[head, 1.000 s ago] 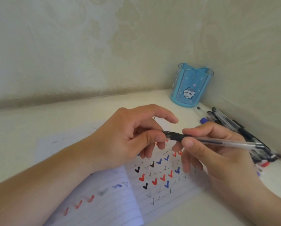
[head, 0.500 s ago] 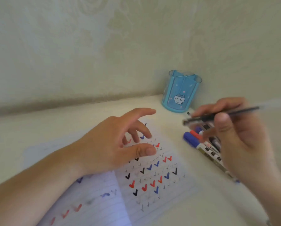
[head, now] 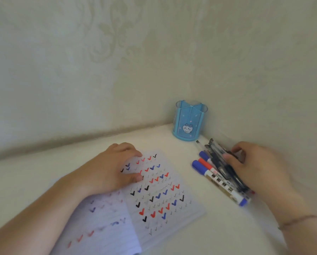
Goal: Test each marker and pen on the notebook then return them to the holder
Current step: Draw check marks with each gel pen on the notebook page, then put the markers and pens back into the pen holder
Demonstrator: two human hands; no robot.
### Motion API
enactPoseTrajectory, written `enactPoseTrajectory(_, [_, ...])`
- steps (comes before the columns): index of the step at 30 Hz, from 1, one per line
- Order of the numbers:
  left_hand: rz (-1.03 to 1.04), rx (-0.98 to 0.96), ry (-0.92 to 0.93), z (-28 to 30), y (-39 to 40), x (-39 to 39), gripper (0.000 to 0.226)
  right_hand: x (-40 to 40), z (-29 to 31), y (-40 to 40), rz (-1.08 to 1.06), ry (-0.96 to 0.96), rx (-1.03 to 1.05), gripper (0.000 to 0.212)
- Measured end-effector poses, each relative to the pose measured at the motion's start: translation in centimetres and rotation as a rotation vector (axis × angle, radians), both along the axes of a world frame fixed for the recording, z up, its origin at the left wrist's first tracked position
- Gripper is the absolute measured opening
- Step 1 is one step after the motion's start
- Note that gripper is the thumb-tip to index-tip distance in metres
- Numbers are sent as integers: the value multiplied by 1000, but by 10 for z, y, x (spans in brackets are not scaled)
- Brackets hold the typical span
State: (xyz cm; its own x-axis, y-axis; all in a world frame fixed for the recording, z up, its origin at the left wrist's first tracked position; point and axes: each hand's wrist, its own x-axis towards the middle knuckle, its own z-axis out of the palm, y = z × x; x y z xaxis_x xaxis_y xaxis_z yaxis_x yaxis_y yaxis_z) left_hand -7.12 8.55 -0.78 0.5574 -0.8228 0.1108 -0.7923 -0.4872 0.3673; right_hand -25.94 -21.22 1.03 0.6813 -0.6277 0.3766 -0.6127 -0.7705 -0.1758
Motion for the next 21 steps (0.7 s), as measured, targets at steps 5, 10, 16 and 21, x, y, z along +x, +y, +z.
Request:
enactPoseTrajectory(5, [308,11,63,22,29,28,34,6,-4,59,778,-287,-138,35])
enactPoseTrajectory(10, [384,136,257,31,74,45,51,17,-26,85,1101,76,-106,51])
enactPoseTrajectory(16, [294,-336,899,54,104,46,92,10,-31,84,1096,-64,82,40])
enactPoseTrajectory(21, [-71,-649,1072,54,54,0,80,5,-29,82,1013,-547,529,68])
